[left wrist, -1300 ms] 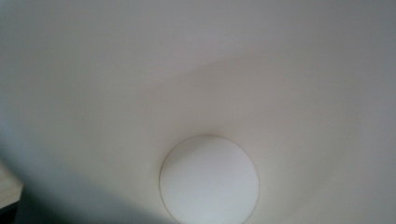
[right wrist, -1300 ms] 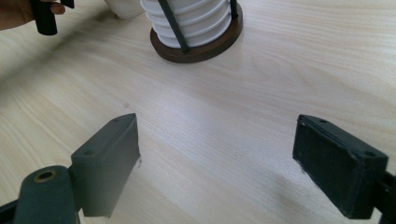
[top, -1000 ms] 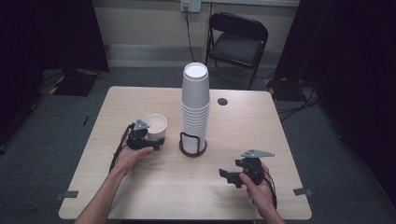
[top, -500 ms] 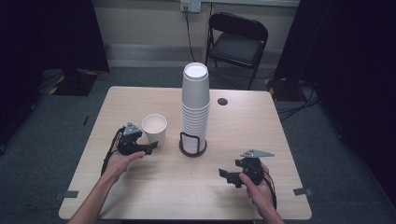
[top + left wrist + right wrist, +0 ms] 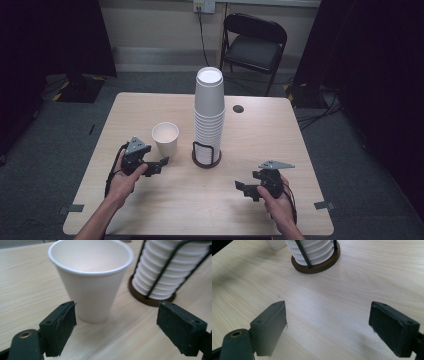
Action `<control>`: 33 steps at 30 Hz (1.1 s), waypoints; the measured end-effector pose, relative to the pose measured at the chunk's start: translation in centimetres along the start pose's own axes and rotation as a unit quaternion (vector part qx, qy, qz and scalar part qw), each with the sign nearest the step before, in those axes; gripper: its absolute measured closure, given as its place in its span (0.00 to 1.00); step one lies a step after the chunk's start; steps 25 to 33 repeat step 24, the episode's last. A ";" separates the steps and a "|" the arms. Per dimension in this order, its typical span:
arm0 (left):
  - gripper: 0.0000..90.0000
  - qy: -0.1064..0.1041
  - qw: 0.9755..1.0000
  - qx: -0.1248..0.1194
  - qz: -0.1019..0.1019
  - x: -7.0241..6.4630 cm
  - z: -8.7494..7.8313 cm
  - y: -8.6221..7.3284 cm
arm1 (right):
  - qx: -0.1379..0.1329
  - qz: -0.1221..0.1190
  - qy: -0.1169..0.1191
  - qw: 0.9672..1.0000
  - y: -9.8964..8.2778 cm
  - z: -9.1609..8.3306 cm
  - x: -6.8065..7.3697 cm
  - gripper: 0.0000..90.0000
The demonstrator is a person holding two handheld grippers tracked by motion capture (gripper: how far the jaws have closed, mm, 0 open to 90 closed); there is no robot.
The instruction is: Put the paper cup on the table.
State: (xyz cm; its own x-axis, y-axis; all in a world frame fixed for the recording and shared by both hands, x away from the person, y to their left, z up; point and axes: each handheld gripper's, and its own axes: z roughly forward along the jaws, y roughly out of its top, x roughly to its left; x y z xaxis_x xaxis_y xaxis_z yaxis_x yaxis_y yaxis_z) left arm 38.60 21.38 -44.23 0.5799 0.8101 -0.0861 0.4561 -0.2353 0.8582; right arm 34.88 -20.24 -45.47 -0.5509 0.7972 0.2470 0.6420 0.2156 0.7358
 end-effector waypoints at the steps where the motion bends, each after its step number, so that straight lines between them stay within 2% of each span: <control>1: 0.18 -0.001 1.000 -0.002 0.008 -0.4 -0.4 0.0 | 0.000 0.001 -0.001 1.000 0.0 0.0 0.0 0.15; 7: 0.18 -0.016 1.000 -0.014 0.008 -2.1 -2.3 -0.2 | 0.001 0.000 -0.003 1.000 -0.1 0.1 0.1 0.15; 8: 0.18 -0.032 0.999 -0.023 -0.006 -2.4 -2.6 -0.3 | 0.002 -0.001 -0.003 1.000 -0.1 0.1 0.1 0.15; 9: 0.19 -0.039 0.999 -0.029 -0.015 -2.6 -2.8 -0.4 | 0.001 -0.002 -0.002 1.000 -0.1 0.1 0.1 0.15; 11: 0.19 -0.030 0.999 -0.033 -0.002 -3.2 -3.2 -0.7 | 0.001 -0.003 -0.002 1.000 -0.1 0.1 0.1 0.15; 12: 0.18 -0.025 0.999 -0.031 -0.003 -3.5 -3.3 -0.9 | 0.001 -0.003 -0.003 1.000 -0.1 0.1 0.1 0.15; 14: 0.18 -0.031 0.999 -0.031 -0.009 -3.9 -3.5 -1.3 | 0.001 -0.002 -0.003 1.000 -0.1 0.1 0.1 0.15; 16: 0.18 -0.024 0.999 -0.036 -0.001 -4.4 -3.7 -1.6 | 0.001 -0.002 -0.004 1.000 -0.1 0.0 0.0 0.15; 19: 0.18 -0.029 0.999 -0.037 0.005 -5.0 -3.7 -2.5 | 0.002 -0.005 -0.008 1.000 -0.2 -0.1 -0.1 0.15; 21: 0.18 -0.045 0.998 -0.032 -0.011 -5.2 -3.6 -3.0 | 0.004 -0.009 -0.019 1.000 -0.3 0.0 -0.2 0.15; 23: 0.18 -0.033 0.999 -0.024 0.021 -5.5 -3.6 -3.2 | 0.005 -0.013 -0.027 1.000 -0.3 0.0 -0.4 0.15; 33: 0.18 -0.037 0.999 -0.023 0.021 -5.6 -3.5 -3.3 | 0.007 -0.013 -0.032 0.999 -0.3 0.1 -0.5 0.15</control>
